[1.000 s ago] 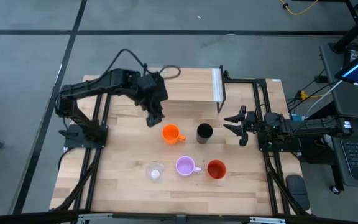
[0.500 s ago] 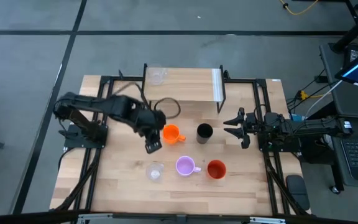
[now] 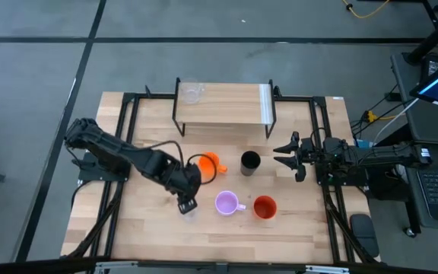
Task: Stack small to large cups/mugs on shelf
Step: Put the transparent mug on top of the shelf
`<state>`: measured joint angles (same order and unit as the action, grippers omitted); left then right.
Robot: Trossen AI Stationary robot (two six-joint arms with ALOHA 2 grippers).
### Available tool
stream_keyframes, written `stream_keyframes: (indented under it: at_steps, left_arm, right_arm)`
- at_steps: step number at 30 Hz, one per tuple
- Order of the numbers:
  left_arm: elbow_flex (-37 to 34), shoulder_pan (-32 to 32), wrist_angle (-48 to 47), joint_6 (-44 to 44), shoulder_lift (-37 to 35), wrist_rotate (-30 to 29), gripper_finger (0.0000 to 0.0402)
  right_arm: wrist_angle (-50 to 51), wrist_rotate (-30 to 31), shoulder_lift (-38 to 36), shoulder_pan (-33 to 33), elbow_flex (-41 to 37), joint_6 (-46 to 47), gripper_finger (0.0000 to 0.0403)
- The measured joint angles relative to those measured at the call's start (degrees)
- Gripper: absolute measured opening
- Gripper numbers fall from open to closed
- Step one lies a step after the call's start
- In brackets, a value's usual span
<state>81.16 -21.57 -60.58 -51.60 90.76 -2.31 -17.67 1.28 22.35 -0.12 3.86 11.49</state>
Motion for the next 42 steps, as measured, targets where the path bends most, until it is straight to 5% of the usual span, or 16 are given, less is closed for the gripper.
stream_keyframes:
  at_steps: [18, 42]
  left_arm:
    - [-12.0, -3.3, 8.0, -9.8, 0.0, -0.2, 0.0188]
    - [-17.9, -3.4, 15.7, -9.5, 1.7, -0.1, 0.0188]
  right_arm:
    - [0.0, 0.1, 0.0, 0.0, 0.0, -0.9, 0.0154]
    - [0.1, 0.1, 0.0, 0.0, 0.0, -1.5, 0.0154]
